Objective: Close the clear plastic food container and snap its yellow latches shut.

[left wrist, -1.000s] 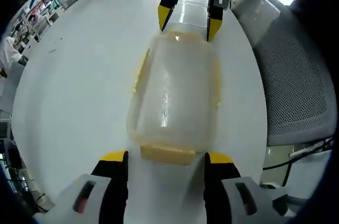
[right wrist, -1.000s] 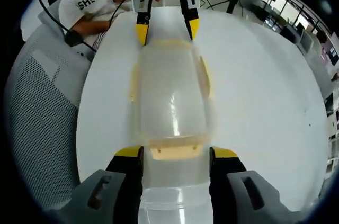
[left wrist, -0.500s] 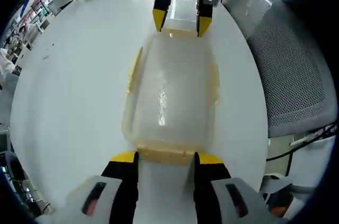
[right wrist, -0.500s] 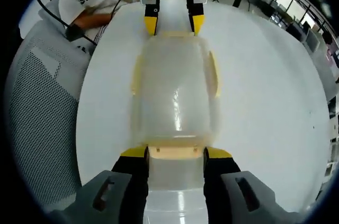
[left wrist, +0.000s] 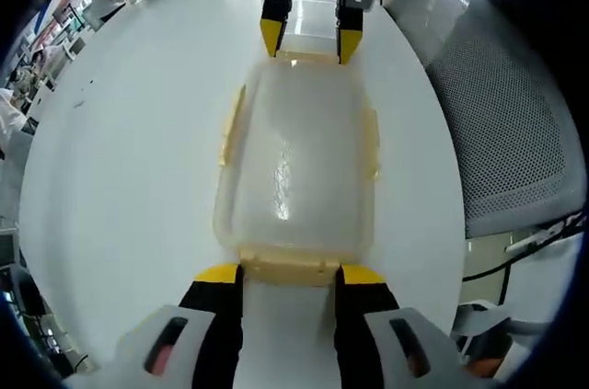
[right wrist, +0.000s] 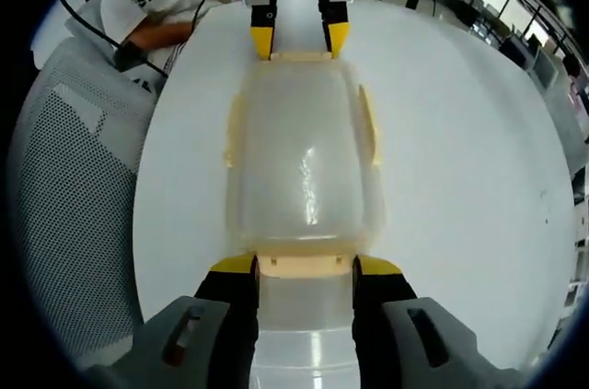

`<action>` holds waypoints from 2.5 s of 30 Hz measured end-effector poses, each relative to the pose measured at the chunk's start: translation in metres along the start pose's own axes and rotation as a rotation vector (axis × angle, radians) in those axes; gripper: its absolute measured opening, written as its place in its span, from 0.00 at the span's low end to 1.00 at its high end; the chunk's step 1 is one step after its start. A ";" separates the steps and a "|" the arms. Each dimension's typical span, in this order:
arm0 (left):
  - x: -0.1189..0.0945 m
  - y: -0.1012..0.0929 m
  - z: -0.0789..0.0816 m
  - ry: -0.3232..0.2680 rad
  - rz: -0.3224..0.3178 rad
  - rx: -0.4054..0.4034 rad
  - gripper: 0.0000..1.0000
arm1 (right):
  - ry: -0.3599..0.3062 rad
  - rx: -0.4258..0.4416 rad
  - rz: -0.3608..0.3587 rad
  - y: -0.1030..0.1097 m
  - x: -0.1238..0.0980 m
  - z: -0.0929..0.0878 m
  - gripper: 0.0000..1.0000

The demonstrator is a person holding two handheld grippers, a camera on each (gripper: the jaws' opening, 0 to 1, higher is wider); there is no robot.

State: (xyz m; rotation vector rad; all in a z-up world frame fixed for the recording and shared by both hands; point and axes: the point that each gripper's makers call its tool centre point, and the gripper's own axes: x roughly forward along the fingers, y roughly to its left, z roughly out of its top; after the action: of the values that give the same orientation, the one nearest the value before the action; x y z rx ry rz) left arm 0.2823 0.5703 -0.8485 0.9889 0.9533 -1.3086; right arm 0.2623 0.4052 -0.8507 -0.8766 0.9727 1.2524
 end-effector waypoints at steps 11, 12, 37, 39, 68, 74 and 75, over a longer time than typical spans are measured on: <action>-0.002 -0.009 -0.002 -0.031 0.011 -0.023 0.32 | 0.005 -0.044 -0.012 0.002 -0.001 0.001 0.35; -0.002 -0.011 -0.002 -0.031 0.008 -0.028 0.32 | 0.003 -0.058 -0.013 0.002 -0.001 0.002 0.35; -0.034 -0.014 0.002 -0.071 0.021 -0.072 0.32 | -0.148 -0.037 0.041 0.009 -0.030 0.018 0.34; -0.036 -0.014 0.003 -0.067 0.025 -0.065 0.33 | -0.152 -0.035 0.035 0.009 -0.032 0.019 0.34; -0.060 0.000 0.018 -0.091 0.044 -0.067 0.33 | -0.136 -0.033 0.010 -0.003 -0.062 0.025 0.34; -0.062 0.000 0.019 -0.091 0.044 -0.064 0.33 | -0.137 -0.031 0.010 -0.003 -0.064 0.026 0.34; -0.062 0.000 0.020 -0.091 0.042 -0.065 0.33 | -0.136 -0.030 0.010 -0.003 -0.064 0.025 0.34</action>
State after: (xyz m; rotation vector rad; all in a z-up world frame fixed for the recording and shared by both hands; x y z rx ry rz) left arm 0.2797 0.5706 -0.7838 0.8874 0.8959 -1.2691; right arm 0.2650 0.4060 -0.7815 -0.7997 0.8534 1.3204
